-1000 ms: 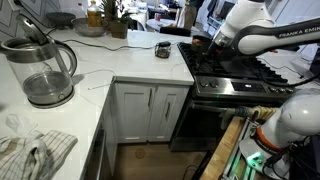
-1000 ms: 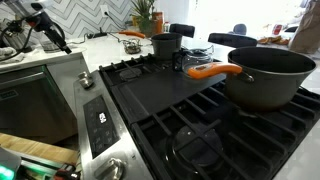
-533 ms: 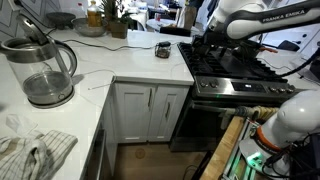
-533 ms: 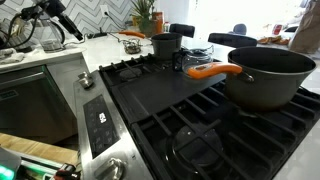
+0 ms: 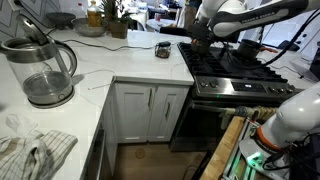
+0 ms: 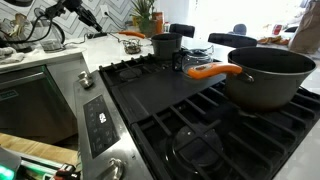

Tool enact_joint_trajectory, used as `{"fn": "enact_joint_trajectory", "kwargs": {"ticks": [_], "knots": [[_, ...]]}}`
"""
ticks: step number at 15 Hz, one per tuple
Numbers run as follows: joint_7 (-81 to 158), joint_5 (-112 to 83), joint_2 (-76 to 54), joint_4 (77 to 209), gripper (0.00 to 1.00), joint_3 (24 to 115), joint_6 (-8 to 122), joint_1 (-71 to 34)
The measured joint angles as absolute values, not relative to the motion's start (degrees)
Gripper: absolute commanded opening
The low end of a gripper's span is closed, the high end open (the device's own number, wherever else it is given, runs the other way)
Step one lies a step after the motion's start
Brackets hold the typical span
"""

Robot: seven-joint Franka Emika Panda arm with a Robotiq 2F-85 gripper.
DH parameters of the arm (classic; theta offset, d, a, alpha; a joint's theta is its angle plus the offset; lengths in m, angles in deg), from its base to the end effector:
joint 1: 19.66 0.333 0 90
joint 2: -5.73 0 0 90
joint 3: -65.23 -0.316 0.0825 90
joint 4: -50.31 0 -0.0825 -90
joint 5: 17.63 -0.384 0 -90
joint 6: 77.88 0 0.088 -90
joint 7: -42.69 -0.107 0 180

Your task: Move the handle of the left gray pot to the right

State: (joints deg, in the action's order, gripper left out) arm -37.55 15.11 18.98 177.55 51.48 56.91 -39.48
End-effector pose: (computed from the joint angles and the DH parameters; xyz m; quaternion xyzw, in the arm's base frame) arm 0.5115 -0.0555 0.5088 0.7949 -0.5237 0.2873 0.1065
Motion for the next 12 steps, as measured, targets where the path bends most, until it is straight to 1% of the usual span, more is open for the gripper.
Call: {"fn": "enact_joint_trajectory", "kwargs": {"ticks": [1, 2, 8, 12], "knots": [[-41.39, 17.96, 17.53, 176.23, 0.07, 51.70, 56.90, -39.26], [-44.14, 19.73, 16.19, 175.07, 0.01, 52.16, 56.56, -38.72], [-46.83, 21.08, 13.61, 172.69, 0.00, 53.36, 55.27, -37.06], [-46.83, 21.70, 13.57, 172.38, 0.00, 57.64, 55.82, -33.70]]}}
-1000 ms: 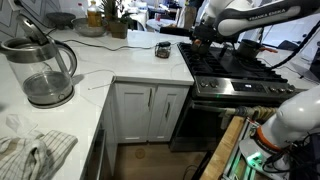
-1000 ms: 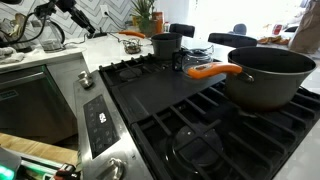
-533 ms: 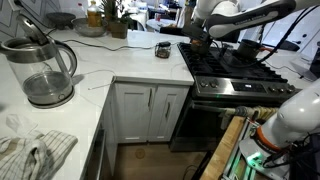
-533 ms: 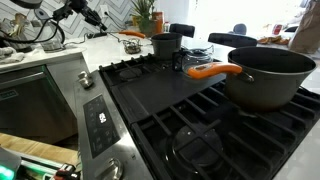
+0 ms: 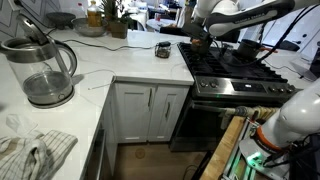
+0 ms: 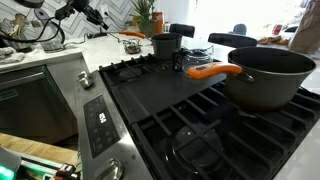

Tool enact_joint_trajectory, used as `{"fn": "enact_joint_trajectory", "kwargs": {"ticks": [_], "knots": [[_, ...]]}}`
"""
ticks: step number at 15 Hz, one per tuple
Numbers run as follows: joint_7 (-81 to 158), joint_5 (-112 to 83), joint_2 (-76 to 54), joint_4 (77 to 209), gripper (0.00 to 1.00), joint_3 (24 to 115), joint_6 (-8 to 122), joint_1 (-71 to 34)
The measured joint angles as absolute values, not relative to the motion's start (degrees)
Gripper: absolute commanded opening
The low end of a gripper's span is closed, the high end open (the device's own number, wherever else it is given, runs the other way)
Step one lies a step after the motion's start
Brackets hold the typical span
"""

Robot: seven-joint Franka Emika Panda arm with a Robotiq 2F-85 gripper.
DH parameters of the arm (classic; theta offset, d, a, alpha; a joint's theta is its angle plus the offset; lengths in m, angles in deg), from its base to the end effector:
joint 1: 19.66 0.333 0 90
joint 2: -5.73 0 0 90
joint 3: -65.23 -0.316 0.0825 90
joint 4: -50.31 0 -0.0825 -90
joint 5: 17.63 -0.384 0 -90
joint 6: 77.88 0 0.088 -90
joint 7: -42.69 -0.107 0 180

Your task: Move the handle of the left gray pot to the right

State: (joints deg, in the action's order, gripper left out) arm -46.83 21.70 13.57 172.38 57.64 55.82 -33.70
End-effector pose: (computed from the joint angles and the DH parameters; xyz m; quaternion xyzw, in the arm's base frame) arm 0.5387 -0.0690 0.5063 0.7601 -0.5613 0.3080 0.1112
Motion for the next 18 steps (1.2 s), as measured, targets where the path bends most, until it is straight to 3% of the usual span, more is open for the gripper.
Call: {"fn": "enact_joint_trajectory", "kwargs": {"ticks": [10, 18], "knots": [[-46.81, 24.39, 9.46, 171.52, 0.00, 65.55, 66.54, -32.22], [-46.76, 24.26, 5.71, 168.84, 0.00, 67.83, 67.53, -30.82]]}}
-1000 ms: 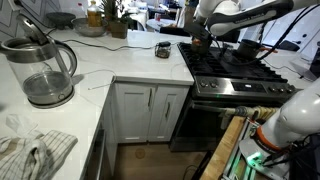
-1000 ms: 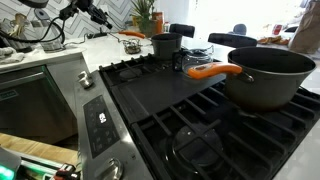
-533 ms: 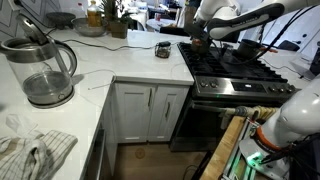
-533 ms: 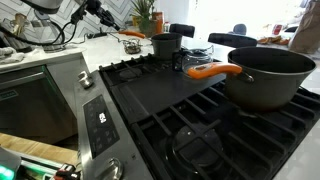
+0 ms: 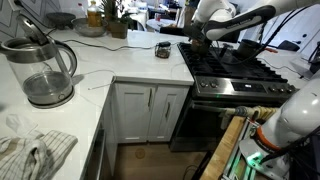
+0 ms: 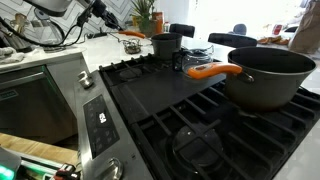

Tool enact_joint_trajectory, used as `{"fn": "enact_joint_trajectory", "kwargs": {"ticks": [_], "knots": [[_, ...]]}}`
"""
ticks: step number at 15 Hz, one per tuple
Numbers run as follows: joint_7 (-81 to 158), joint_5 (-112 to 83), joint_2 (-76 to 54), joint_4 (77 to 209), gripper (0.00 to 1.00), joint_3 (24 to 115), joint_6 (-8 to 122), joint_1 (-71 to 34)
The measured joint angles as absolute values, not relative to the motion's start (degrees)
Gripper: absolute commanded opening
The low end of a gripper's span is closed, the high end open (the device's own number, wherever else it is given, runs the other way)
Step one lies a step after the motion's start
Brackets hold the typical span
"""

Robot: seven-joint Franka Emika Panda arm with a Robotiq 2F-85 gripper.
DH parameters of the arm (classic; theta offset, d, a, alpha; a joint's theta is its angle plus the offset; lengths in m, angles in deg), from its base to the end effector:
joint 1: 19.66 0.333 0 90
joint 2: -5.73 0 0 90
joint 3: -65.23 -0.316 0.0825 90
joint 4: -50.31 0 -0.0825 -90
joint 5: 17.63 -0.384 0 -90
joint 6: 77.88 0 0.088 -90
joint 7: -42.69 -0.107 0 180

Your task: Move the handle of the left gray pot to the right

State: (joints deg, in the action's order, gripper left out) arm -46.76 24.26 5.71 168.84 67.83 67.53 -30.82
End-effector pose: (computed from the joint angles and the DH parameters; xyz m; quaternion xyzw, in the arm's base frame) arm 0.5698 -0.1315 0.4796 0.7516 -0.5634 0.3343 0.0768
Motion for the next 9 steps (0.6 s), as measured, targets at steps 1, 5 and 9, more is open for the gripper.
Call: {"fn": "enact_joint_trajectory", "kwargs": {"ticks": [1, 5, 9], "knots": [[-46.74, 24.02, 5.36, 168.77, 0.00, 68.02, 67.53, -30.66], [-46.68, 22.68, 4.62, 168.71, 0.00, 68.65, 66.25, -29.93], [-46.70, 22.56, 4.61, 168.28, 0.00, 68.93, 64.04, -29.30]]}}
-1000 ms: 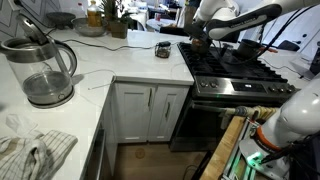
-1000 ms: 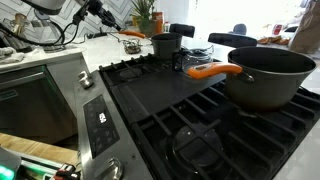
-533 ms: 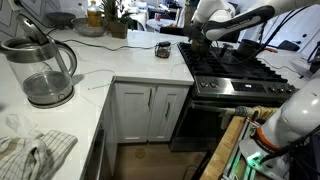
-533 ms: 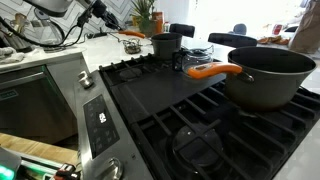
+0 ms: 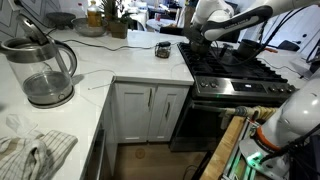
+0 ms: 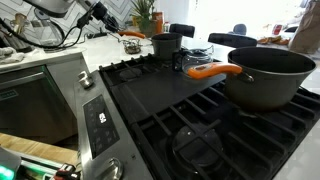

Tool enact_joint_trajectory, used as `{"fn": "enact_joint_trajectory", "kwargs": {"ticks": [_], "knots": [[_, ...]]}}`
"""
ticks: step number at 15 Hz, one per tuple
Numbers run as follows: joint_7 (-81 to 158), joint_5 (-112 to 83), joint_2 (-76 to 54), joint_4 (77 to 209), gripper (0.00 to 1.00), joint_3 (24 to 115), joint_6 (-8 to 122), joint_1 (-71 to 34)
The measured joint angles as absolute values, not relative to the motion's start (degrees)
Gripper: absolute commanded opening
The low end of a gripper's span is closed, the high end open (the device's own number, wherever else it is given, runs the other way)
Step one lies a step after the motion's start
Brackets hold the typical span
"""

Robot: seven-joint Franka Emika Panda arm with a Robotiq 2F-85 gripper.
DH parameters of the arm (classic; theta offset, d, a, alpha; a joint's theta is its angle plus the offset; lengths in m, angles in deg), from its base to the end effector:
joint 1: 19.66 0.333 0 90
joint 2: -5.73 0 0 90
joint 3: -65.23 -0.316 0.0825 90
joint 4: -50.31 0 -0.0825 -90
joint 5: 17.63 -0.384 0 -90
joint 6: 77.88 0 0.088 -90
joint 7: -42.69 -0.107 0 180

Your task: Move the handle of the left gray pot to the right

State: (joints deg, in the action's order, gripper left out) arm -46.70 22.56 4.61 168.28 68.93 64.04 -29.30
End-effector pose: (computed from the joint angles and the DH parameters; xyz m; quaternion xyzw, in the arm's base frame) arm 0.5713 -0.1331 0.4676 0.7491 -0.5795 0.3076 0.0918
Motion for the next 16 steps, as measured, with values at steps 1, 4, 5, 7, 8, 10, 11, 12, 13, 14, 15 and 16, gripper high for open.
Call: {"fn": "enact_joint_trajectory", "kwargs": {"ticks": [1, 4, 5, 7, 8, 10, 11, 12, 13, 14, 15, 16], "knots": [[-46.70, 22.56, 4.60, 168.10, 0.00, 68.93, 63.50, -29.20], [-46.70, 22.56, 4.59, 167.47, 0.00, 68.99, 62.09, -28.99], [-46.70, 22.68, 4.59, 167.23, 0.00, 69.02, 61.44, -28.94], [-46.70, 23.14, 4.64, 166.83, 0.00, 69.08, 59.08, -28.77], [-46.67, 23.16, 4.70, 166.64, 0.00, 69.09, 57.55, -28.67], [-46.09, 23.13, 4.89, 166.36, 0.00, 69.09, 54.00, -28.45], [-45.80, 23.13, 4.93, 166.24, 0.00, 69.09, 52.23, -28.32], [-45.69, 23.13, 4.95, 166.14, 0.00, 69.09, 50.68, -28.20], [-45.62, 23.13, 4.95, 166.08, 0.00, 69.09, 49.31, -28.09], [-45.52, 23.13, 4.97, 166.03, 0.00, 69.09, 48.08, -28.01], [-45.44, 23.13, 4.99, 165.99, 0.00, 69.09, 46.95, -27.99], [-45.37, 23.13, 5.01, 165.94, 0.00, 69.14, 45.79, -27.99]]}}
